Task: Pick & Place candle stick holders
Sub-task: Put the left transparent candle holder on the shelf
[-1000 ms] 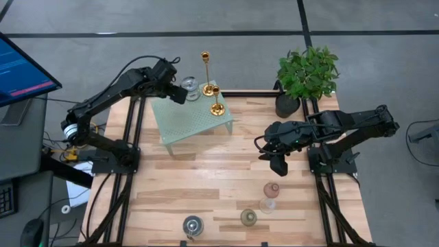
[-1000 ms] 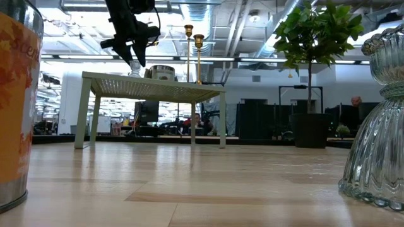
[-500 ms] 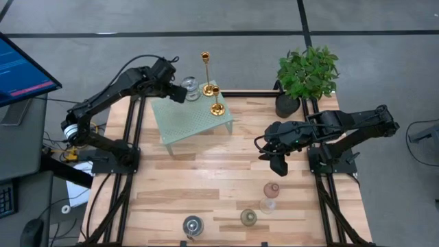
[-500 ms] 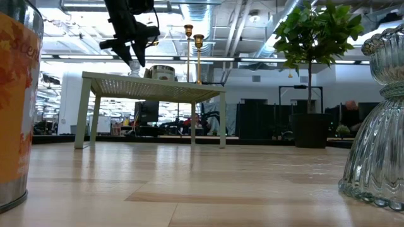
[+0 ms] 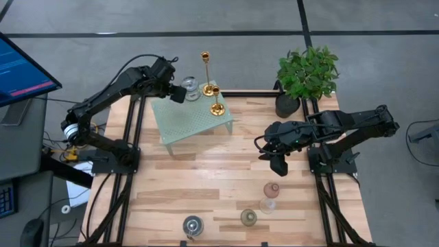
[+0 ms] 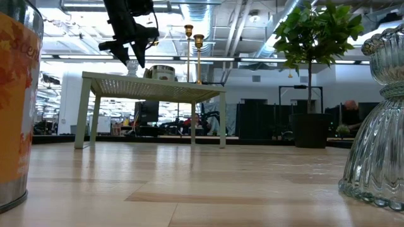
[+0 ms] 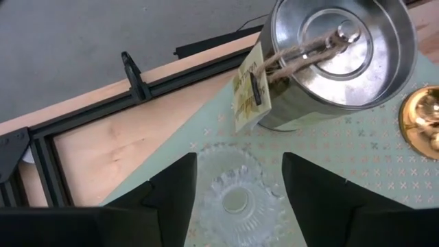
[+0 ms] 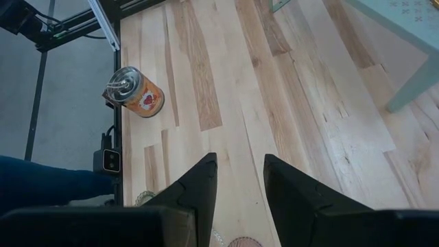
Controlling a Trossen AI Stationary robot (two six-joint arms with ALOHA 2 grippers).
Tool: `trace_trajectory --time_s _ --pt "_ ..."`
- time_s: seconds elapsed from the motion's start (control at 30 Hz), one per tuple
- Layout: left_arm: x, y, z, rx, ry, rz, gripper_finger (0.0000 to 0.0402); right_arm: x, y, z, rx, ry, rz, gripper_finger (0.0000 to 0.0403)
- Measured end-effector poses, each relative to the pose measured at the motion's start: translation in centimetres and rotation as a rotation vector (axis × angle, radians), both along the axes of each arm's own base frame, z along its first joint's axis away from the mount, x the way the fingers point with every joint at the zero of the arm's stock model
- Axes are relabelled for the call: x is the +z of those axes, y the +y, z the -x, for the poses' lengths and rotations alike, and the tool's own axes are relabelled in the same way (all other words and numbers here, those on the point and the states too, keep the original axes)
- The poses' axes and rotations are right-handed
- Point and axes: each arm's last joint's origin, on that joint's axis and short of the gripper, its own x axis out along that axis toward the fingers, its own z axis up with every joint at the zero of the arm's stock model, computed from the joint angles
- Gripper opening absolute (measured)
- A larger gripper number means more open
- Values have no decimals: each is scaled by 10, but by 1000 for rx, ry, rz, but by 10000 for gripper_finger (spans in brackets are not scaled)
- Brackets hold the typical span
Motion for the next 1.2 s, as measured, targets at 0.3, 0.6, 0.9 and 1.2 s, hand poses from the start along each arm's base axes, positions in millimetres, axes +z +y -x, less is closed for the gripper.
trace_trajectory --time_s 0.3,0.6,0.9,1.2 --pt "1 1 0 2 20 -35 218 0 0 0 1 0 2 111" --pt "6 3 -1 -65 37 -126 204 0 0 0 1 0 1 111" --pt "42 -19 23 -118 -100 -274 213 0 0 0 0 0 0 111" --pt "48 -76 69 -267 -162 37 19 0 -1 0 -1 0 3 111"
